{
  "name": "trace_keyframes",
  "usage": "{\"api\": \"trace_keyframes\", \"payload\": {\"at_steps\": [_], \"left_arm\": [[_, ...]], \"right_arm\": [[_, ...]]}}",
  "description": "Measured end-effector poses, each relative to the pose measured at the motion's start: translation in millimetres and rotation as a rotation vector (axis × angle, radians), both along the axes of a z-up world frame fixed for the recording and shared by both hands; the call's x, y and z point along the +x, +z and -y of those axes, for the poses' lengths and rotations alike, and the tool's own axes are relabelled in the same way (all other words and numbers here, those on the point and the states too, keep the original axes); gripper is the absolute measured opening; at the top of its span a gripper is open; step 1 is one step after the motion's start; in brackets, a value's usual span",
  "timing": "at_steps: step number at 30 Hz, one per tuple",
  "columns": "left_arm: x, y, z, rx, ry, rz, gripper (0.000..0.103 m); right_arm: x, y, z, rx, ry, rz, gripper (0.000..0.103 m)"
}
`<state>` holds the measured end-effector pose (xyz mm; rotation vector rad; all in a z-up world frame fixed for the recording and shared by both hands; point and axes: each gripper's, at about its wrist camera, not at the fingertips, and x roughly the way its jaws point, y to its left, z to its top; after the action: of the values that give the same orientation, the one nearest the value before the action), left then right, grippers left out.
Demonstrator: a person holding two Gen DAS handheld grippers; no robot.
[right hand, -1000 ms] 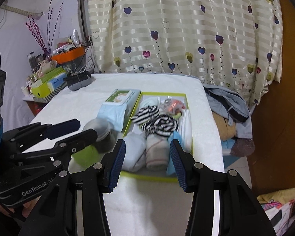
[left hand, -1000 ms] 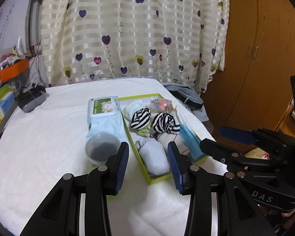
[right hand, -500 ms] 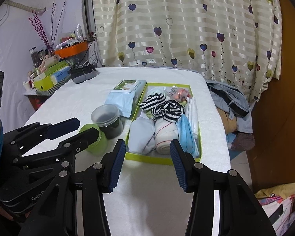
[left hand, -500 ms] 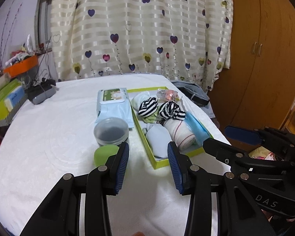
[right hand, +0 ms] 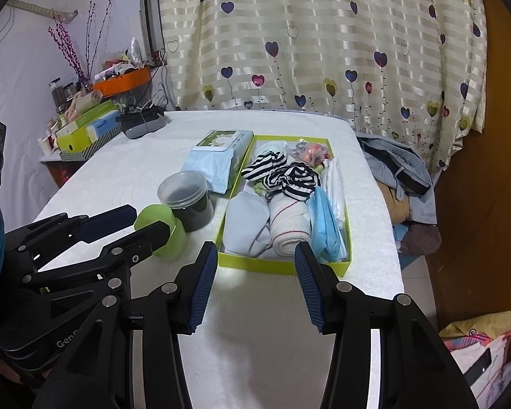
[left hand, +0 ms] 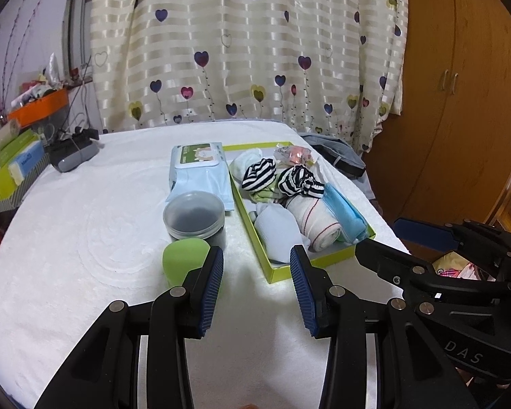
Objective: Organize soft objects
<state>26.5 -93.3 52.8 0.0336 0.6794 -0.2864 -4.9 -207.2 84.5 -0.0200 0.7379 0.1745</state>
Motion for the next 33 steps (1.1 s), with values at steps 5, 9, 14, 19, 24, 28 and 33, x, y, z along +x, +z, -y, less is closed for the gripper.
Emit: {"api": "trace_keyframes", "payload": {"at_steps": [5, 9, 14, 19, 24, 28, 33], "left_arm": [[1.2, -1.3, 1.3, 0.012, 0.004, -0.003, 0.040], [1.8, -2.1, 1.7, 0.012, 0.004, -0.007, 0.040], [2.1, -2.1, 1.7, 0.015, 0.003, -0.006, 0.040], [2.0, -2.2, 1.6, 0.015, 0.004, -0.009, 0.040], [2.3, -2.5, 0.7, 0.012, 0.003, -0.010, 0.040], [2.9, -2.1, 1.0, 0.013, 0.002, -0.011, 0.040], [3.0, -1.9, 1.1, 0.013, 0.002, -0.011, 0.040]], "right_arm": [[1.7, -2.5, 1.2, 0.002, 0.002, -0.009, 0.048], [2.5, -4.2, 2.9, 0.004, 0.002, -0.011, 0.048], [2.5, -4.0, 2.1, 0.004, 0.002, -0.012, 0.048], [3.3, -5.0, 2.0, 0.004, 0.004, -0.016, 0.048], [3.8, -6.4, 2.7, 0.005, 0.005, -0.016, 0.048], [3.8, -5.3, 1.9, 0.005, 0.005, -0.018, 0.048], [4.5, -7.6, 1.2, 0.004, 0.007, -0.019, 0.048]]}}
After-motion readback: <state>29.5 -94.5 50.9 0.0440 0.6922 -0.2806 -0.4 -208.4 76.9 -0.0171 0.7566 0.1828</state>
